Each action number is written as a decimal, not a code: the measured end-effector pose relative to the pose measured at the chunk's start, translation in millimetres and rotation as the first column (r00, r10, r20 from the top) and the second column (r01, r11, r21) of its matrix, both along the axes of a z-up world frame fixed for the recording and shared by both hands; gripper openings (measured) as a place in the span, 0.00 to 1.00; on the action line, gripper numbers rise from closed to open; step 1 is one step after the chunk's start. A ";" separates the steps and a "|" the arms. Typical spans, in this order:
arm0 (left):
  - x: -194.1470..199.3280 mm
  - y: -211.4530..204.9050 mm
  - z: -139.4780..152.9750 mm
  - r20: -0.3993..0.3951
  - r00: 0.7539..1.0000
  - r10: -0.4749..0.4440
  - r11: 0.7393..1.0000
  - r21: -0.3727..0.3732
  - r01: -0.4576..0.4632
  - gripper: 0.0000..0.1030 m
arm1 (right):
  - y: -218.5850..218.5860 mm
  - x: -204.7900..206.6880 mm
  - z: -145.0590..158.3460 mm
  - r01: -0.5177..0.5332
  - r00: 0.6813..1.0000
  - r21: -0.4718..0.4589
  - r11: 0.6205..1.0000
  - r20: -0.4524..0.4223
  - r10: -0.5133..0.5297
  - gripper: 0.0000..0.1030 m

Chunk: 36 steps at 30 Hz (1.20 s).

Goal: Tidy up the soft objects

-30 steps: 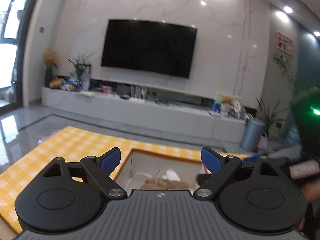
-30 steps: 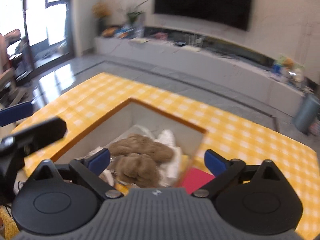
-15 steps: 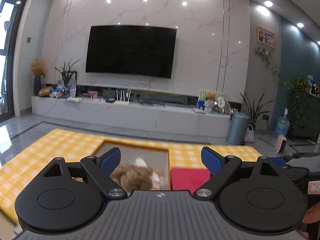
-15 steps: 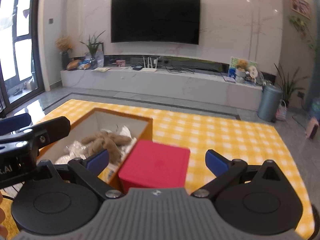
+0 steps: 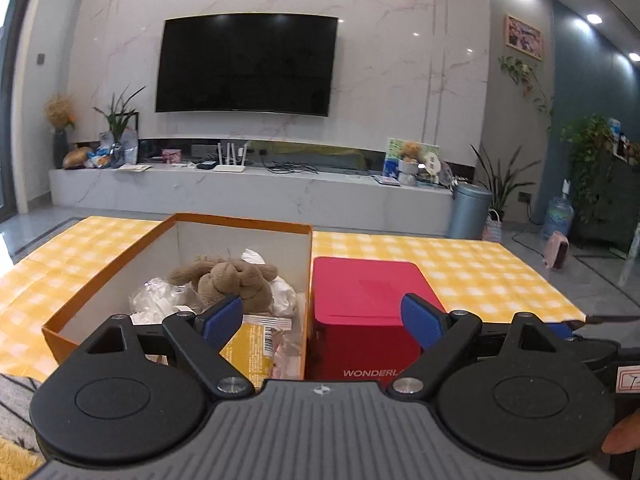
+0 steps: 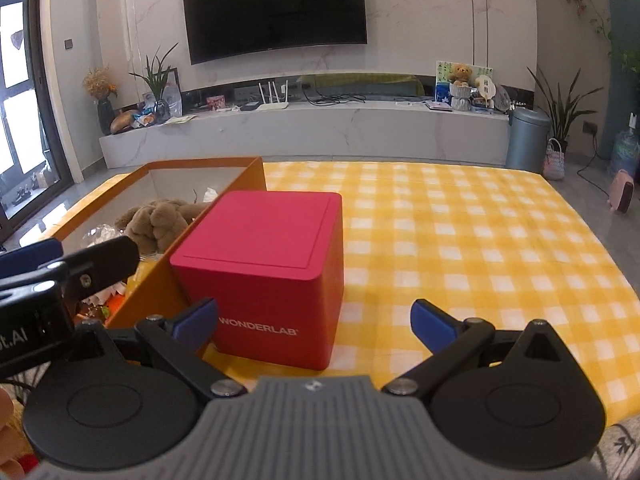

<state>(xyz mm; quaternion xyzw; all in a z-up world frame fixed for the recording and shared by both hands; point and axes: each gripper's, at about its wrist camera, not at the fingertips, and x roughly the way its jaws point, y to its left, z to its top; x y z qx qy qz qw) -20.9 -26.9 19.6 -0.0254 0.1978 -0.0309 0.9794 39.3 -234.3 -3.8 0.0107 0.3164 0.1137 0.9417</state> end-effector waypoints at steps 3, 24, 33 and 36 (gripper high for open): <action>-1.1 -5.6 -4.1 0.003 1.000 0.007 0.999 0.038 -0.007 1.00 | 0.4 -0.6 -3.7 0.006 1.000 -0.034 0.999 0.007 -0.006 0.97; 1.3 -5.5 -7.6 -0.053 0.998 0.041 0.998 0.040 -0.039 1.00 | 0.1 1.1 -7.9 0.016 1.000 -0.041 0.999 -0.013 -0.017 0.97; 2.0 -9.0 -5.8 -0.056 0.995 0.077 0.995 0.067 -0.074 1.00 | -0.4 1.0 -7.3 0.015 1.000 -0.037 0.999 -0.015 -0.016 0.97; 3.1 -7.6 -6.1 -0.064 0.995 0.080 0.995 0.068 -0.075 1.00 | 0.4 0.8 -7.4 0.013 1.000 -0.041 0.999 -0.015 -0.013 0.97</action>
